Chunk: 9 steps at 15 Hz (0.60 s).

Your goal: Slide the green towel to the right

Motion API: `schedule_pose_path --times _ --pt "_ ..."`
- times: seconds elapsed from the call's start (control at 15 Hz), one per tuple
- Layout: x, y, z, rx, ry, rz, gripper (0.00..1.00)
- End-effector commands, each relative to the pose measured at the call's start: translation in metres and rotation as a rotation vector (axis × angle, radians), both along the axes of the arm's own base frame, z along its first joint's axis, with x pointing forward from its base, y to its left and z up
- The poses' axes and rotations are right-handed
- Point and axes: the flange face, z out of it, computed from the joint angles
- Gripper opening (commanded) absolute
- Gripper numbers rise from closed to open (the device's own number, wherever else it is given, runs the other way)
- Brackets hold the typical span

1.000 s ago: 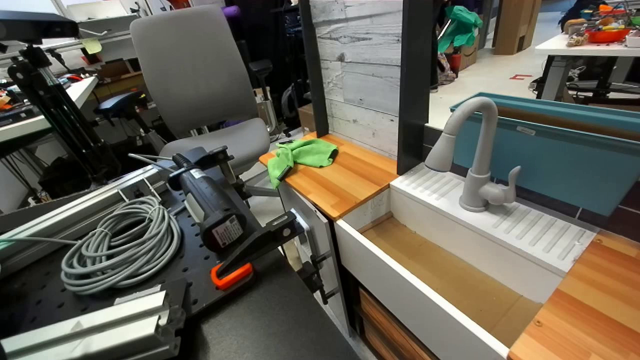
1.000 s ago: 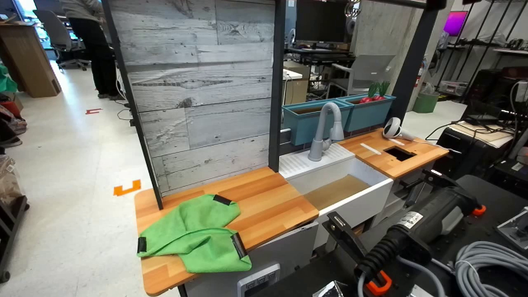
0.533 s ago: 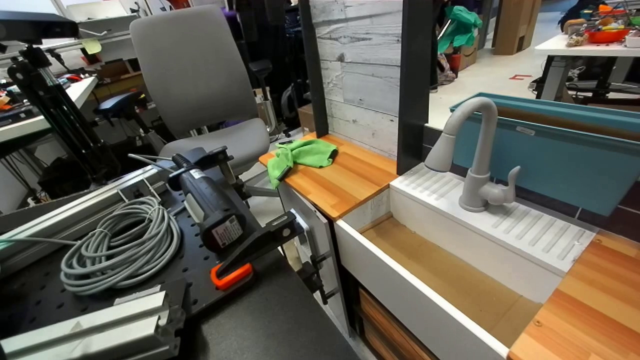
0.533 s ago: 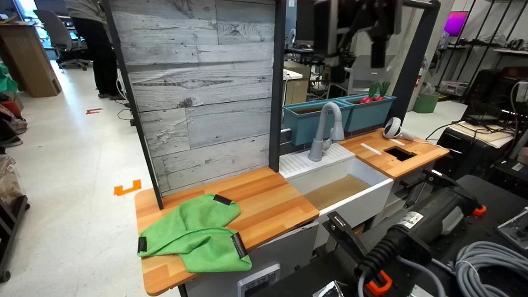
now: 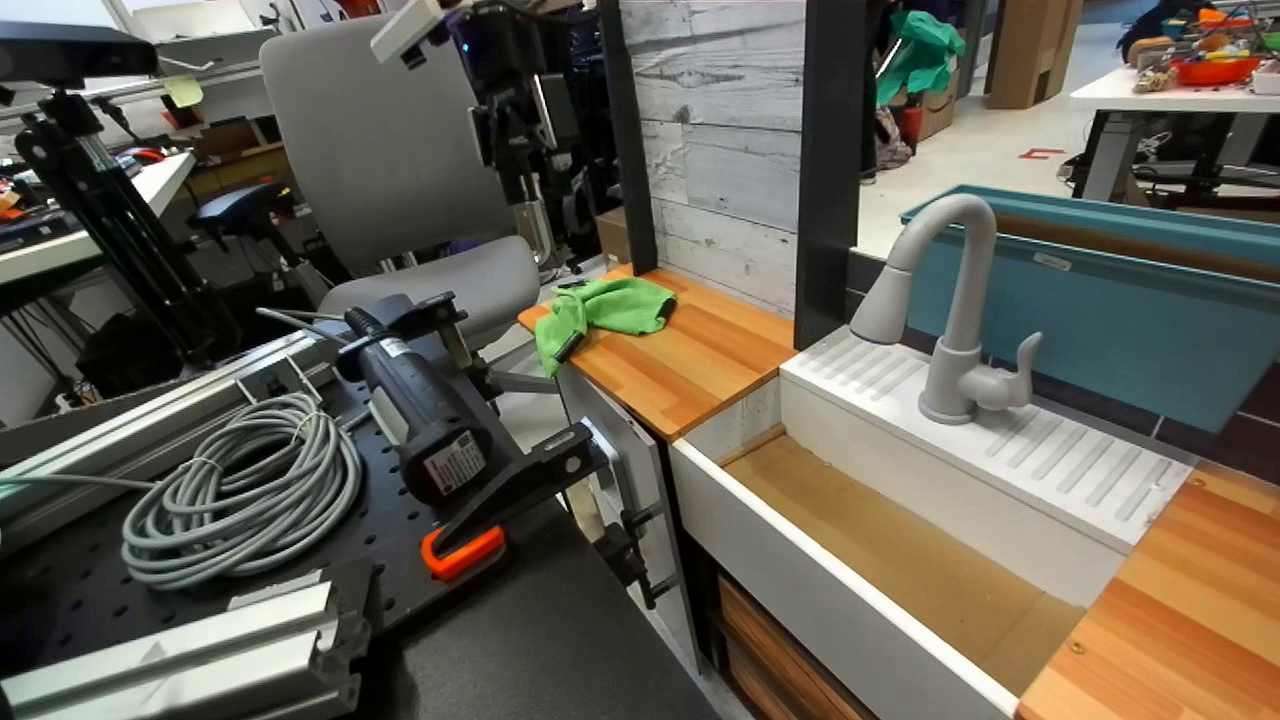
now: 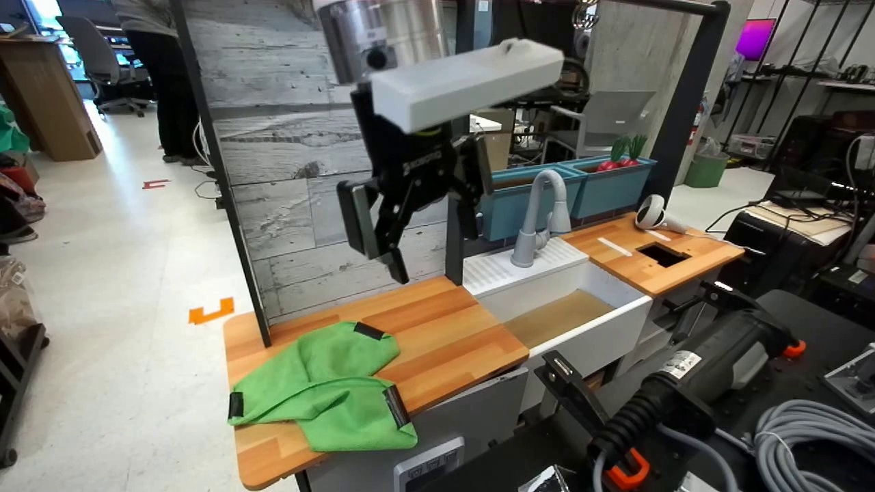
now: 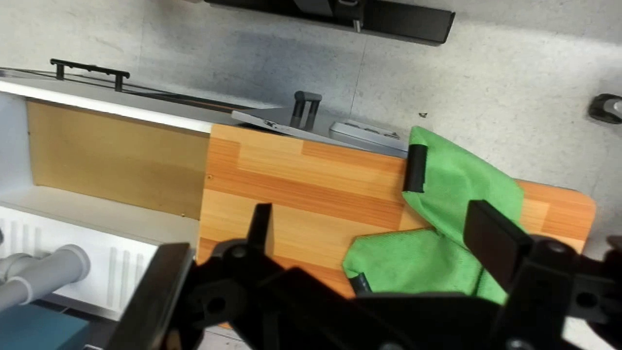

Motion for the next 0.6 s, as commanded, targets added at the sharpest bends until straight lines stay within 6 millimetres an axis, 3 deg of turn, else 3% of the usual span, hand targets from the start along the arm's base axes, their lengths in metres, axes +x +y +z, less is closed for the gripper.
schedule_pose_path --times 0.0,0.33,0.53 --pt "0.003 0.006 -0.006 0.001 0.004 0.003 1.00" --pt "0.018 0.000 -0.012 -0.010 -0.030 -0.033 1.00" --pt "0.027 0.010 -0.025 0.060 -0.054 -0.046 1.00"
